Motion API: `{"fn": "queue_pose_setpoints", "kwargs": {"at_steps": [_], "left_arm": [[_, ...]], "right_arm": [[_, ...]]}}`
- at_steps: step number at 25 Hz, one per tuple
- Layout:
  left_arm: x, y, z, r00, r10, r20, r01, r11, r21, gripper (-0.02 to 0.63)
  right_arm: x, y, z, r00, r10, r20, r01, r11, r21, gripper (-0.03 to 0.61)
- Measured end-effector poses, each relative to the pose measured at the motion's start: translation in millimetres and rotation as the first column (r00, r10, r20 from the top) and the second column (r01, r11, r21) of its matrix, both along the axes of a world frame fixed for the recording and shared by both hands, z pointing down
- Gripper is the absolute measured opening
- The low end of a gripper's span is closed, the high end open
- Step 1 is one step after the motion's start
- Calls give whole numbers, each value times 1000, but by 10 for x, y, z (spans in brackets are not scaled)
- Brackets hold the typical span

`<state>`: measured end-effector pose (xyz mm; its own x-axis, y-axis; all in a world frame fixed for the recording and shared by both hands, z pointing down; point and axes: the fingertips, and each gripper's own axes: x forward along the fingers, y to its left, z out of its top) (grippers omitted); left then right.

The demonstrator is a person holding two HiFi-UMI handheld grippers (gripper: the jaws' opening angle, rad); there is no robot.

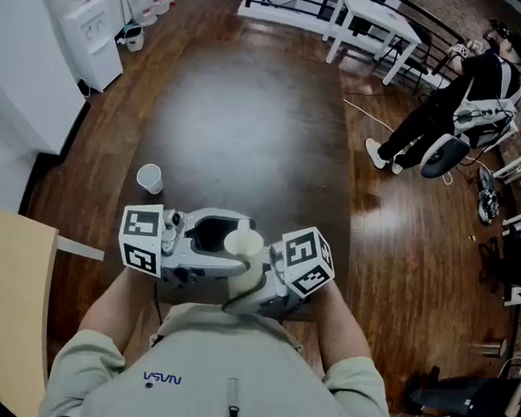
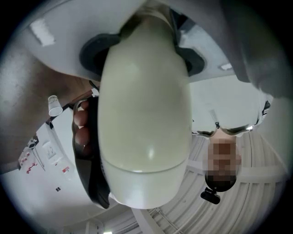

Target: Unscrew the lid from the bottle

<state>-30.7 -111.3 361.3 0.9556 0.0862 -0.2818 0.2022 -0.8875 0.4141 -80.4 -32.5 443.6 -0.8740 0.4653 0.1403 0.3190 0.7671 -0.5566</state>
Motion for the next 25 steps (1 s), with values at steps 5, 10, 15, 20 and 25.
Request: {"fn": "queue_pose_setpoints", "kwargs": {"at_steps": [5,10,15,20,25], "left_arm": [[5,-8,39,999,-30,20,29,1000,7,288],[19,-105,65,984,-168,64,164,984,69,288],[9,-265,74,908,-409,95,388,903,183,288],[38,-355,289,751,-640,160,586,758,286,284],[44,-325,571,680,-700,218,656,714,244,278]], "right_arm": [[-4,-37,67,999,35,-24,-34,999,17,299],[-66,-297,202,970,230,-80,-218,967,129,299],[-75,-750,363,834,535,-133,-476,821,314,299],[120,-1135,672,544,821,-172,-659,545,518,299],[178,-1122,936,456,868,-196,-678,481,555,299]]}}
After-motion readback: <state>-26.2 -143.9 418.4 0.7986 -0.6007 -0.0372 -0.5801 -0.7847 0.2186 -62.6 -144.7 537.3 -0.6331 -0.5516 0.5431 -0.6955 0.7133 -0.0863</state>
